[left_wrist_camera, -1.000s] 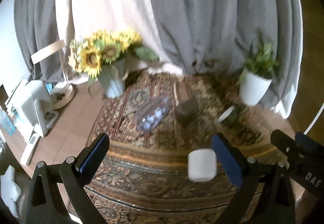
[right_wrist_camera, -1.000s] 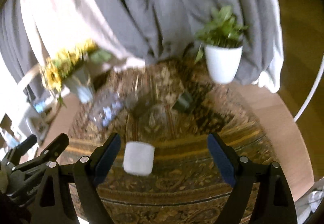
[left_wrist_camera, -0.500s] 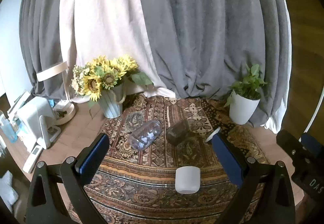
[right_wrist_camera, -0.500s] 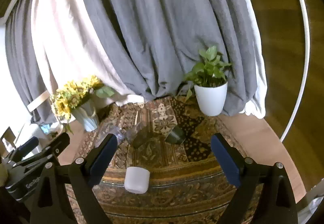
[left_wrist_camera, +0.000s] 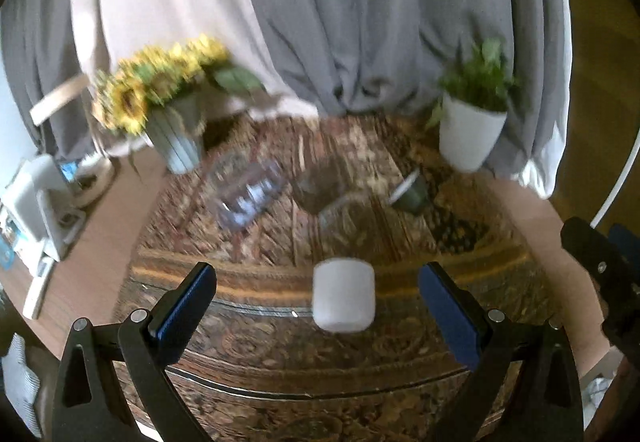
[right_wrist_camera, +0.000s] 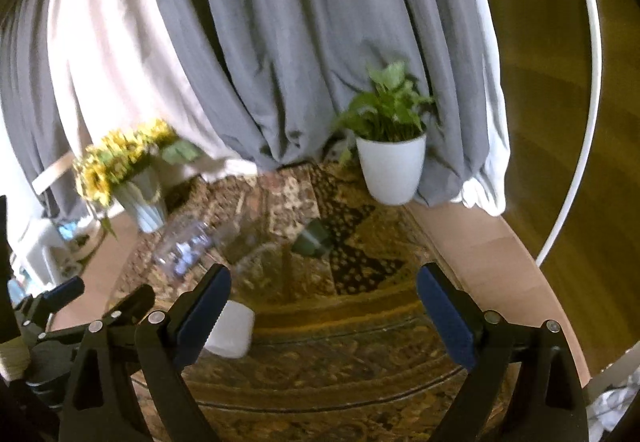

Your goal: Flip cup upside down

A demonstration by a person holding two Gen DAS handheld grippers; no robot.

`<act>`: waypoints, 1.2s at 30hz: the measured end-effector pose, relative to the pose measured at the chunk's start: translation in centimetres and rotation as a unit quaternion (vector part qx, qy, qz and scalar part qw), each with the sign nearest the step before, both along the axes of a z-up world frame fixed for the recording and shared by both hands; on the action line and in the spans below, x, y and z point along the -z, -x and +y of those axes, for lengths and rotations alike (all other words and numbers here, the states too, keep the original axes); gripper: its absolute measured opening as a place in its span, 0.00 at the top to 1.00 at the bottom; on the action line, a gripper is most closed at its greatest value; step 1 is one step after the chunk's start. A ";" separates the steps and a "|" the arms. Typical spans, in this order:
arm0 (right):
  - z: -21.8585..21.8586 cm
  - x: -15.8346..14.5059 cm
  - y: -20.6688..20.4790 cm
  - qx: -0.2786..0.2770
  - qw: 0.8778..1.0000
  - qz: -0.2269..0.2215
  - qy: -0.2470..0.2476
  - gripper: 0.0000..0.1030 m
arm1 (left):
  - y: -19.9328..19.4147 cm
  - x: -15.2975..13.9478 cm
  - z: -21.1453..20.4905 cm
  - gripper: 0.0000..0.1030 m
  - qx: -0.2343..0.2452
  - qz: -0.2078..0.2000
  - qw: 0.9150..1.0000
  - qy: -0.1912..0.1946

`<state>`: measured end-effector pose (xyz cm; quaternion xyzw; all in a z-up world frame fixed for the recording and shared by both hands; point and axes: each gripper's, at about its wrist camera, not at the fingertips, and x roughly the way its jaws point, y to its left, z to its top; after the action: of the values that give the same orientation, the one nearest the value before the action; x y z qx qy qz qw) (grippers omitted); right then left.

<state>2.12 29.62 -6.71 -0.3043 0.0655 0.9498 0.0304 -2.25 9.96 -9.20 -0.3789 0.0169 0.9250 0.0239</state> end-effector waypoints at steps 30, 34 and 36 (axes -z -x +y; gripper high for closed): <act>2.2 10.6 4.8 0.014 0.992 -0.127 -0.002 0.08 | 5.3 11.8 1.7 0.36 0.021 -0.099 0.994 -0.028; 1.9 10.5 5.1 0.009 0.992 -0.129 -0.004 0.08 | 5.5 11.6 1.6 0.36 0.021 -0.104 0.994 -0.032; 1.8 10.4 5.1 0.007 0.992 -0.128 -0.001 0.08 | 5.5 11.3 1.5 0.36 0.023 -0.109 0.993 -0.038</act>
<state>-3.00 31.46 -17.11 -0.4226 0.0628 0.9030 0.0455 -7.70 11.50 -20.52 -0.4756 -0.0126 0.8774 0.0615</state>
